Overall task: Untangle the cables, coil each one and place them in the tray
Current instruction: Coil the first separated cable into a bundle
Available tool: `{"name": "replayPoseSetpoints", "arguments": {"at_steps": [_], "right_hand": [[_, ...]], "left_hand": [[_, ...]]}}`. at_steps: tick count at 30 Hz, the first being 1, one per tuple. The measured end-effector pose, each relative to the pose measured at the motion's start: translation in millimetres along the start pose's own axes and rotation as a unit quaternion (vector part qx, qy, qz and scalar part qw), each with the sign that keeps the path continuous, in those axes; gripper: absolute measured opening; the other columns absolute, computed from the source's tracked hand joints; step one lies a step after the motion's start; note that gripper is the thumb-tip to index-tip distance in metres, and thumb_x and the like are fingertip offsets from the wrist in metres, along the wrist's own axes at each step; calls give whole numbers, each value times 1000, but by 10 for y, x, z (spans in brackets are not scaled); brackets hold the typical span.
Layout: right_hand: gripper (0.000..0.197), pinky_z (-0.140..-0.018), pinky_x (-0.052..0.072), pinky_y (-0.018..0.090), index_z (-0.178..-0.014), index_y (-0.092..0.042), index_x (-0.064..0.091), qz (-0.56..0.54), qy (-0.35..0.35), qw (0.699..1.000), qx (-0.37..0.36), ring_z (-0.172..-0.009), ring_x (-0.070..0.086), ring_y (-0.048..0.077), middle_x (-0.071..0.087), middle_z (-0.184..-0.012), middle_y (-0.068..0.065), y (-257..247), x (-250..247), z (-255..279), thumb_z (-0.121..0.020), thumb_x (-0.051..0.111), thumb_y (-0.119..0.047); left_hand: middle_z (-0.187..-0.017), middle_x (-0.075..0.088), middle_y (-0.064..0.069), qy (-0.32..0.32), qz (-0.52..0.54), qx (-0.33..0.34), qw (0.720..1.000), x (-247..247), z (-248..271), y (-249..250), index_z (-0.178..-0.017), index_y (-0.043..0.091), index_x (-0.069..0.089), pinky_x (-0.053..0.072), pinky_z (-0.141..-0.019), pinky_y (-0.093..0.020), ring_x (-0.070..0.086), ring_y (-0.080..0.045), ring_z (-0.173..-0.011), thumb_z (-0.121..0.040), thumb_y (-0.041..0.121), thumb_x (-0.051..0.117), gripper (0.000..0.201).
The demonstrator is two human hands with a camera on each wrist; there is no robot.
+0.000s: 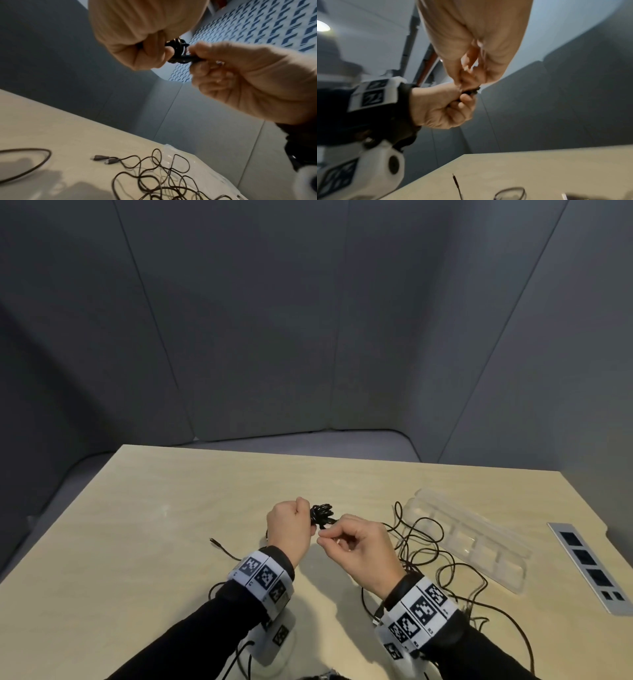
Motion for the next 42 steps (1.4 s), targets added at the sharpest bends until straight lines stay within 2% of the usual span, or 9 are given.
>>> {"name": "replayPoseSetpoints", "arguments": {"at_steps": [7, 12, 15, 21, 28, 31, 34, 37, 42], "right_hand": [[21, -67, 42, 11, -105, -21, 71, 112, -103, 980, -129, -65, 51, 1, 59, -78, -10, -231, -109, -110, -84, 66, -18], [41, -68, 38, 9, -112, -17, 69, 64, 0, 983, -170, -75, 49, -1, 52, -84, -2, -261, -174, -164, -72, 78, -24], [76, -66, 50, 19, -126, -22, 59, 63, 10, 993, -101, -87, 54, 6, 52, -102, -1, -255, -275, -248, -56, 88, -27], [30, -76, 54, 22, -98, -19, 75, 30, 11, 998, -63, -84, 66, 6, 71, -92, -5, -193, -284, -125, -69, 81, -25], [23, -63, 52, 18, -75, -20, 73, -148, 56, 970, 184, -64, 65, 4, 73, -69, -5, 446, -433, 85, -69, 78, 3], [25, -71, 55, 22, -72, -22, 72, -109, 63, 967, 221, -68, 66, 10, 72, -69, -5, 672, -592, 258, -66, 80, 1], [26, -72, 55, 18, -68, -30, 70, -10, 101, 965, 243, -68, 67, 6, 72, -74, -6, 937, -1004, 391, -65, 83, -8], [24, -77, 55, 26, -71, -29, 71, 76, 147, 951, 262, -70, 66, 13, 73, -78, 3, 1274, -1737, 448, -67, 82, -8], [19, -63, 54, 21, -88, -5, 74, 181, 234, 888, 351, -71, 67, 25, 70, -78, 9, 1728, -3016, 585, -72, 80, -13]], "left_hand": [[-35, 46, -4, -29, 85, -31, 995, 28, -69, 38, -41, 8, 45, 33, -49, -28, 40, -23, -35, -87, 17, 40, 47], [-44, 49, -9, -66, 40, 16, 997, 109, -28, 34, -45, 10, 43, 38, -52, -36, 43, -24, -44, -92, 17, 42, 48], [-48, 48, -7, -94, 15, 81, 992, 156, 35, 84, -47, 11, 42, 35, -54, -33, 41, -21, -49, -97, 18, 43, 50], [-50, 57, -8, -165, 66, 78, 981, 223, 69, 203, -70, -3, 64, 39, -51, -27, 50, -18, -45, -100, 22, 40, 46], [-59, 69, 4, -220, -60, 112, 967, 562, 349, 39, -68, 22, 65, 49, -57, -30, 53, -6, -45, -98, 33, 34, 45], [-62, 69, 9, -290, -93, 105, 947, 769, 433, -94, -70, 24, 62, 55, -66, -36, 60, -10, -50, -95, 38, 34, 40], [-70, 70, 7, -320, -123, 84, 936, 959, 391, -288, -75, 28, 59, 55, -74, -40, 65, -11, -64, -92, 33, 38, 28], [-102, 68, -1, -322, -235, 60, 915, 1031, 288, -617, -104, 21, 57, 51, -84, -33, 62, -18, -88, -93, 30, 40, 23], [-152, 22, -6, -327, -421, -3, 846, 909, 290, -1289, -141, 21, 33, 30, -111, -39, 27, -24, -137, -91, 33, 43, 52]]}}
Point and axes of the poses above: each hand's wrist, its own z-axis away from the middle knuckle, its own x-axis out of the palm, y = z × x, the point moved 5 cm from there along -z, towards the middle knuckle
